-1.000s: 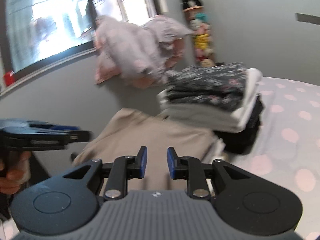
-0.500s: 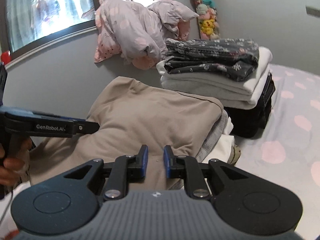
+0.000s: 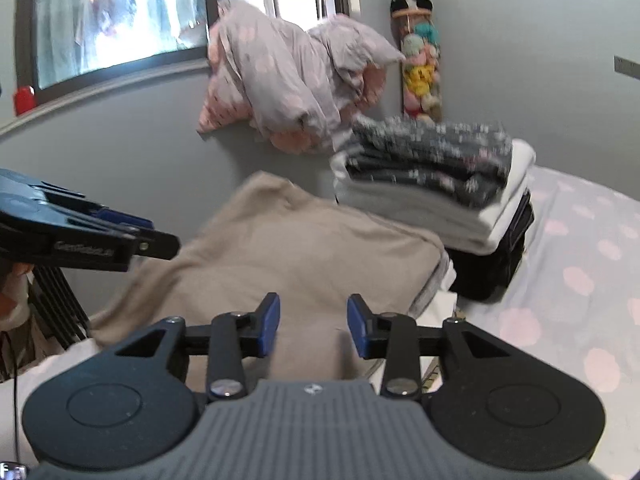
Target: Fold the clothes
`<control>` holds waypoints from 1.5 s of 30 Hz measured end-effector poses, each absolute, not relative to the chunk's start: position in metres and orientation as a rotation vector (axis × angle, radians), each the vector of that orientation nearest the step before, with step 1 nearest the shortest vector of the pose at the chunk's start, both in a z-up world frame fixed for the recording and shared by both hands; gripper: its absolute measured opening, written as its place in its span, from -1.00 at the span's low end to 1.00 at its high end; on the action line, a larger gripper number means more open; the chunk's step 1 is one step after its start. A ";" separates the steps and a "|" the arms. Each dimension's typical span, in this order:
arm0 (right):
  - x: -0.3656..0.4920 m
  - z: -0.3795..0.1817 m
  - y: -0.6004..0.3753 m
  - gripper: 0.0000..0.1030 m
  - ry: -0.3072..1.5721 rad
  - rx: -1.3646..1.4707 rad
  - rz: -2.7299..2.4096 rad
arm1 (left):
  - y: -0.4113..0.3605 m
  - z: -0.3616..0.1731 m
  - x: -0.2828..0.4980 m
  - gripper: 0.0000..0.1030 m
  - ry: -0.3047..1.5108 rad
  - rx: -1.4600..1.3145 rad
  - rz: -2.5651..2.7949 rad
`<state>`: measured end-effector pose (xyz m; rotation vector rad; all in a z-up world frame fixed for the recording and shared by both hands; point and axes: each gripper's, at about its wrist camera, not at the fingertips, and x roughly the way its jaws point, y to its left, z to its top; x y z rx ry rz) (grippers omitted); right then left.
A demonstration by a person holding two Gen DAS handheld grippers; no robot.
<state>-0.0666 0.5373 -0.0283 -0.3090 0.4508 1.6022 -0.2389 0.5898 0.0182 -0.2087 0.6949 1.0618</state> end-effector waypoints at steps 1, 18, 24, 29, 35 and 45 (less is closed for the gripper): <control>-0.067 -0.022 0.530 -0.09 0.443 -0.304 1.597 | 0.581 0.026 -0.244 -0.25 0.677 -0.206 1.073; -0.088 0.079 0.361 0.44 0.334 -0.157 1.598 | 0.425 0.132 -0.289 0.00 0.391 -0.153 1.106; -0.105 0.093 0.303 0.55 0.236 -0.169 1.598 | 0.369 0.145 -0.295 0.07 0.325 -0.160 1.137; -0.110 0.097 0.263 0.59 0.242 -0.161 1.589 | 0.329 0.143 -0.291 0.30 0.324 -0.177 1.187; -0.108 0.091 0.226 0.60 0.308 -0.173 1.562 | 0.301 0.121 -0.279 0.44 0.378 -0.241 1.256; -0.091 0.065 0.189 0.62 0.371 -0.219 1.506 | 0.281 0.071 -0.260 0.44 0.499 -0.383 1.252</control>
